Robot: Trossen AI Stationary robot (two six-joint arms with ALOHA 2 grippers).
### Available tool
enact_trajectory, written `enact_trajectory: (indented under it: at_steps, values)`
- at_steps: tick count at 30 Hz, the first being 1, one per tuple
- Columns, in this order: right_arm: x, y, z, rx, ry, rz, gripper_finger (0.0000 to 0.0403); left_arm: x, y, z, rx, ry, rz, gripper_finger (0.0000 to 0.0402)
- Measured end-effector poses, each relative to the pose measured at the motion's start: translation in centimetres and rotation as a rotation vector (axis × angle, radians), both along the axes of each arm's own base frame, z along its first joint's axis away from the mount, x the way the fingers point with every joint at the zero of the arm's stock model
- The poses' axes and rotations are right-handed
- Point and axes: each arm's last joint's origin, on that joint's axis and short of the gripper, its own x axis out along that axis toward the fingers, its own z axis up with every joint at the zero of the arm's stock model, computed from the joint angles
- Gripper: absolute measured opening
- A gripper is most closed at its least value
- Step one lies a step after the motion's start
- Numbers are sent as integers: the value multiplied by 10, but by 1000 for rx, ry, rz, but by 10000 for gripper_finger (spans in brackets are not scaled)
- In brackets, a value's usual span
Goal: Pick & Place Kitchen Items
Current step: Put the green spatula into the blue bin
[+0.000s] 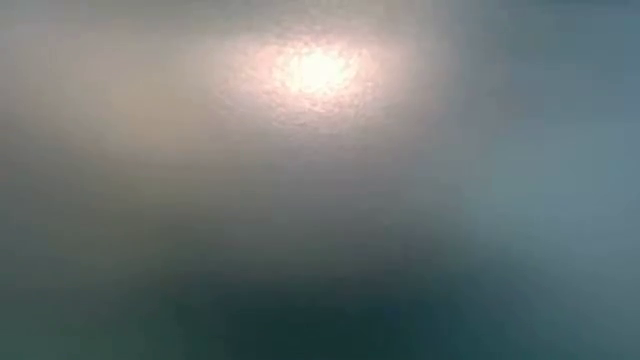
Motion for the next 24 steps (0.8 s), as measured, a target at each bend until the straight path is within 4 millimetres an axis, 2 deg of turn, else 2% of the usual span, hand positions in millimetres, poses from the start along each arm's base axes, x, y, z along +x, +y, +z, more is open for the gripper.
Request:
enact_trajectory:
  at_steps: [2,6,8,10,13,17,20,24]
  values:
    - [-9,-20,-15,-3,33,-69,218,0,1,-1,13,14,-16,242]
    - [-22,-58,-35,163,-178,-94,218,1,7,-3,22,47,-25,242]
    - [-35,-71,-52,202,-229,-76,218,1,13,-4,23,57,-7,242]
    - [-43,-80,-56,215,-290,-84,218,2,20,-4,23,60,18,242]
    - [-48,-85,-58,207,-307,-54,218,3,31,-3,10,51,33,242]
    - [-44,-90,-50,248,-283,32,218,4,44,-5,-43,51,38,242]
    - [-41,-93,-44,265,-187,76,218,4,48,-5,-62,48,49,242]
    - [-36,-95,-36,210,34,95,218,4,47,-5,-72,43,45,242]
